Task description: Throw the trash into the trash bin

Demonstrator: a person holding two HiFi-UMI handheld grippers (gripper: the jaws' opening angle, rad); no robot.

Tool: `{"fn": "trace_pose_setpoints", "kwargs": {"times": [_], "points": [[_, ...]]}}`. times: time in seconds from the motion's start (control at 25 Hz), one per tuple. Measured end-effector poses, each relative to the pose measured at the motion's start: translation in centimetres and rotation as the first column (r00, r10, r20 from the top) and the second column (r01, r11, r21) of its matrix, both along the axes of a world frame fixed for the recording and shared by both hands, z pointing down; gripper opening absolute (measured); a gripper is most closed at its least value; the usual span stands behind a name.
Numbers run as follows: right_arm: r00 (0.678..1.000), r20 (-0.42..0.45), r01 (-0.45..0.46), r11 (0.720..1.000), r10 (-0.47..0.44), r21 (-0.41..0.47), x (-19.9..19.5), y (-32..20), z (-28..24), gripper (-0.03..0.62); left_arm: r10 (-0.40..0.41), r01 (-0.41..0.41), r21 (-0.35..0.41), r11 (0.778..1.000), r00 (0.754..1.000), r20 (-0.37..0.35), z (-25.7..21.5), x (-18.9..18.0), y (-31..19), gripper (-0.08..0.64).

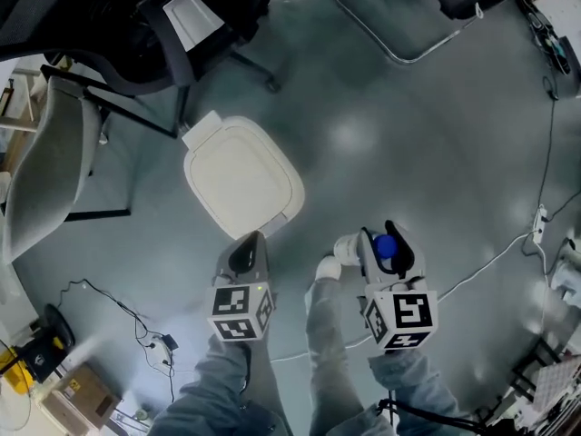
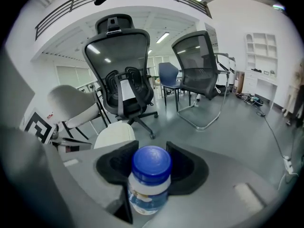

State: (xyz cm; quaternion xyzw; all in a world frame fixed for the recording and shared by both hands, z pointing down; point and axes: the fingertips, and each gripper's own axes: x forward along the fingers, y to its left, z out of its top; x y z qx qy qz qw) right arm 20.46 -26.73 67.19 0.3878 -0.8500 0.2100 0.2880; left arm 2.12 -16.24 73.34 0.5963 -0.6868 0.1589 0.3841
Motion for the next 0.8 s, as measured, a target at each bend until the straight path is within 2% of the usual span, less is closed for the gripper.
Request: {"fn": "trace_pose_setpoints", "kwargs": {"times": [0.28,0.64,0.8], "points": [[1.0,-0.002,0.02,1.0,-0.02,-0.02,0.1,0.1,1.8,0.186,0.024,-0.023,-0.061,0.998,1.0,0.016,3.6,1.5,1.2,0.009],[1.0,-0.009,0.018,0.999,-0.019,-0.047,0.5,0.0,3.4,0.186,0.027,-0.026,-0.087,0.996,1.0,0.011,5.8,2.3,0.8,0.009],[1.0,-0.006,0.028,0.998,-0.029,-0.06,0.2,-0.2,4.2,0.186,0.001,0.0,-0.106,0.994,1.0,0.008,7.2,2.1,0.8,0.009]]}}
